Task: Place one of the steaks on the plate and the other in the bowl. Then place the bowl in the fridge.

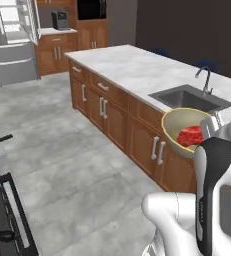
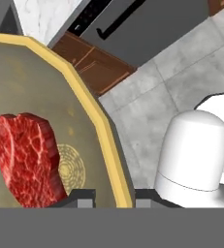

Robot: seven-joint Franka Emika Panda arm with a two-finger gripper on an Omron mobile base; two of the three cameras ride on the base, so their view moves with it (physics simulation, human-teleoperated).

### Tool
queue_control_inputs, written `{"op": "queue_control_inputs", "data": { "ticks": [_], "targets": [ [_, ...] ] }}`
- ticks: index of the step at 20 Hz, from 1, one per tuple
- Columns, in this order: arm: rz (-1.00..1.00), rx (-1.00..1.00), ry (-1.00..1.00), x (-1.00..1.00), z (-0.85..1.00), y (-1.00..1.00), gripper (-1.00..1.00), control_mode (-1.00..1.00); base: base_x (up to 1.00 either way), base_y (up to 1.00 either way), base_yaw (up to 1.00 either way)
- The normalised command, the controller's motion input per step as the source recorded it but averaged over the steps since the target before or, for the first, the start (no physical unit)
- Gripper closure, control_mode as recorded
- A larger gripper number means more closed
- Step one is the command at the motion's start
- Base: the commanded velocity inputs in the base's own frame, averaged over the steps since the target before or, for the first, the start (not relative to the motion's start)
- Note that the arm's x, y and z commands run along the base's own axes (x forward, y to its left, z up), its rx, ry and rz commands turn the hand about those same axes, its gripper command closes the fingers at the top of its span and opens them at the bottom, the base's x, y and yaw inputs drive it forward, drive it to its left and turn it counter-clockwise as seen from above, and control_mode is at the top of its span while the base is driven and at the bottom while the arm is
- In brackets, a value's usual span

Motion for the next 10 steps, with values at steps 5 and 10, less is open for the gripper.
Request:
{"op": "queue_control_inputs", "data": {
  "ticks": [5, 10],
  "targets": [
    [0.0, 0.0, 0.0, 0.0, 0.0, 0.0, 1.0, 1.0, 1.0, 0.61, -0.49],
    [0.0, 0.0, 0.0, 0.0, 0.0, 0.0, 1.0, 1.0, 0.99, 0.85, -0.06]
  ]
}}
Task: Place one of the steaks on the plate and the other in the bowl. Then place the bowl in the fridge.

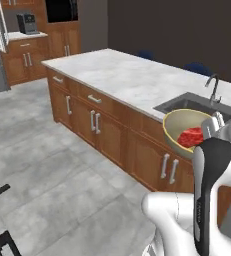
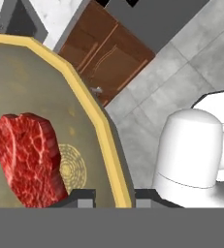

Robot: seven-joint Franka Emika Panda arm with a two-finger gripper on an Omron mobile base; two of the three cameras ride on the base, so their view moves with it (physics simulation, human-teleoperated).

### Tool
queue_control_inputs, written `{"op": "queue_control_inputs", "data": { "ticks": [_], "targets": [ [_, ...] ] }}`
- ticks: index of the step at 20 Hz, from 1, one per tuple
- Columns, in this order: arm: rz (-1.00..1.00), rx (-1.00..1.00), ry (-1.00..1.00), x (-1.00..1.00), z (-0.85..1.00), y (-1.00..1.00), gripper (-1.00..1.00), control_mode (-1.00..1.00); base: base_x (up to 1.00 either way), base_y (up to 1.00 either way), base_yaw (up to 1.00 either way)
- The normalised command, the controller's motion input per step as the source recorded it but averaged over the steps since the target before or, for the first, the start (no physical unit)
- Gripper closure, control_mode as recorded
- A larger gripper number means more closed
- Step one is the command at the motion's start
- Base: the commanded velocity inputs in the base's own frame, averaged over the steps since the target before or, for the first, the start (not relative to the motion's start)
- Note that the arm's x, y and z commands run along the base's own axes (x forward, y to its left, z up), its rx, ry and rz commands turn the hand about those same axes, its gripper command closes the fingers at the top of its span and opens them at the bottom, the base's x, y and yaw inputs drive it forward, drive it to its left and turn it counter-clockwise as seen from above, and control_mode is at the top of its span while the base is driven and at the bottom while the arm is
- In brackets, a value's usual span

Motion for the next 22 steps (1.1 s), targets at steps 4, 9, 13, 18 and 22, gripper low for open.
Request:
{"op": "queue_control_inputs", "data": {
  "ticks": [4, 9, 13, 18, 22],
  "targets": [
    [0.0, 0.0, 0.0, 0.0, 0.0, 0.0, 1.0, 1.0, 1.0, 0.11, 0.3],
    [0.0, 0.0, 0.0, 0.0, 0.0, 0.0, 1.0, 1.0, 1.0, -0.11, 0.42],
    [0.0, 0.0, 0.0, 0.0, 0.0, 0.0, 1.0, 1.0, 1.0, -0.24, 0.45],
    [0.0, 0.0, 0.0, 0.0, 0.0, 0.0, 1.0, 1.0, 1.0, -0.37, 0.32],
    [0.0, 0.0, 0.0, 0.0, 0.0, 0.0, 1.0, 1.0, 1.0, 0.0, 0.19]
  ]
}}
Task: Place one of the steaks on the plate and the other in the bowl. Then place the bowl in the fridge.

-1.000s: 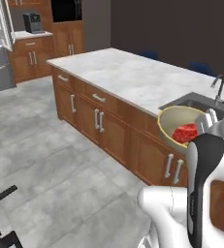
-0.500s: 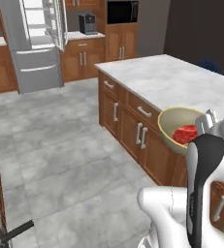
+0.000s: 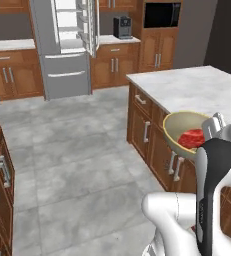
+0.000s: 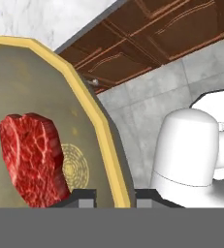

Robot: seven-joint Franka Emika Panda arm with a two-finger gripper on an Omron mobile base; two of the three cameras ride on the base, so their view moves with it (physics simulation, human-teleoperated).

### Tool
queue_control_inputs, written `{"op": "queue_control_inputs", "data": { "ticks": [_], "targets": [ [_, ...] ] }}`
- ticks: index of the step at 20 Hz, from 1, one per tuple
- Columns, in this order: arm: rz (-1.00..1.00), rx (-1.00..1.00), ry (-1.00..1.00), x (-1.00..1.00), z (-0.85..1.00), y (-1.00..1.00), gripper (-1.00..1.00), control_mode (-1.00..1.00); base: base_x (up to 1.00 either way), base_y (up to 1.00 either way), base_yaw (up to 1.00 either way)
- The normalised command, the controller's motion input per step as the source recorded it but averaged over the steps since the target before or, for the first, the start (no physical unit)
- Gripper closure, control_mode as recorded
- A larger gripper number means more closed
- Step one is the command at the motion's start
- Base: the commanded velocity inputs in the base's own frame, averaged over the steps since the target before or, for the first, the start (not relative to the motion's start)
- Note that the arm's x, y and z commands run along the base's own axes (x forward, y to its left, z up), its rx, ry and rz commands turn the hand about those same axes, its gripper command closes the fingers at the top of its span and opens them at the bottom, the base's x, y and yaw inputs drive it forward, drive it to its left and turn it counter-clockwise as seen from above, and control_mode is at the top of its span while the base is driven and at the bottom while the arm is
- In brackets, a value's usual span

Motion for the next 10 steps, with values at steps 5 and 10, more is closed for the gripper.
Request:
{"op": "queue_control_inputs", "data": {
  "ticks": [5, 10],
  "targets": [
    [0.0, 0.0, 0.0, 0.0, 0.0, 0.0, 1.0, 1.0, 1.0, 0.0, 0.07],
    [0.0, 0.0, 0.0, 0.0, 0.0, 0.0, 1.0, 1.0, 1.0, 0.0, 0.17]
  ]
}}
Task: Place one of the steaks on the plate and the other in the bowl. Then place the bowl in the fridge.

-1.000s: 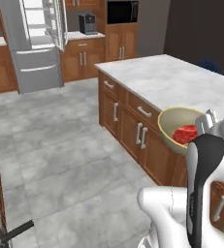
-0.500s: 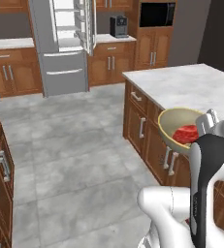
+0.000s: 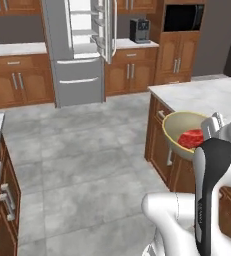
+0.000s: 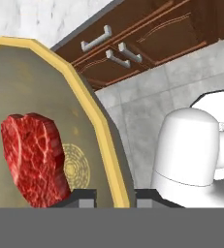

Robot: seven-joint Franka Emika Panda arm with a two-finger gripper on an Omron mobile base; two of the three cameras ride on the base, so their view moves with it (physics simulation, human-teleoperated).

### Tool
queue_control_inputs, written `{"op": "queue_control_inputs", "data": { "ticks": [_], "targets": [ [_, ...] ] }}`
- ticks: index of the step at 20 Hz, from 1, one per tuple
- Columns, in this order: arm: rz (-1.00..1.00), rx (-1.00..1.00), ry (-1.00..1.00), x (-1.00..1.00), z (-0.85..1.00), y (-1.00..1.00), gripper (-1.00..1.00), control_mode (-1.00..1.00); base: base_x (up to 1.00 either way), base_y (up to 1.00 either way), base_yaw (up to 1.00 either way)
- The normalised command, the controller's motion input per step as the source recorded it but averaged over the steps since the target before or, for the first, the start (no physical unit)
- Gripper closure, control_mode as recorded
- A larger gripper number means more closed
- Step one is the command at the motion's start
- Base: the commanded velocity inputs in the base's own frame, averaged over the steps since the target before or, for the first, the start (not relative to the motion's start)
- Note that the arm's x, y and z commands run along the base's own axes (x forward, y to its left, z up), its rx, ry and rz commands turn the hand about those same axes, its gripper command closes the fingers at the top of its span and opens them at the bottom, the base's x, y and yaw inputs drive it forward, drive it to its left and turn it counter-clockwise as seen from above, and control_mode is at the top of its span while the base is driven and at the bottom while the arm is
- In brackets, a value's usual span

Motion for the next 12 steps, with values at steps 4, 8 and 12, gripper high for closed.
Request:
{"op": "queue_control_inputs", "data": {
  "ticks": [4, 8, 12],
  "targets": [
    [0.0, 0.0, 0.0, 0.0, 0.0, 0.0, 1.0, 1.0, 1.0, 0.0, 0.13],
    [0.0, 0.0, 0.0, 0.0, 0.0, 0.0, 1.0, 1.0, 1.0, 0.0, 0.09],
    [0.0, 0.0, 0.0, 0.0, 0.0, 0.0, 1.0, 1.0, 1.0, -0.02, 0.13]
  ]
}}
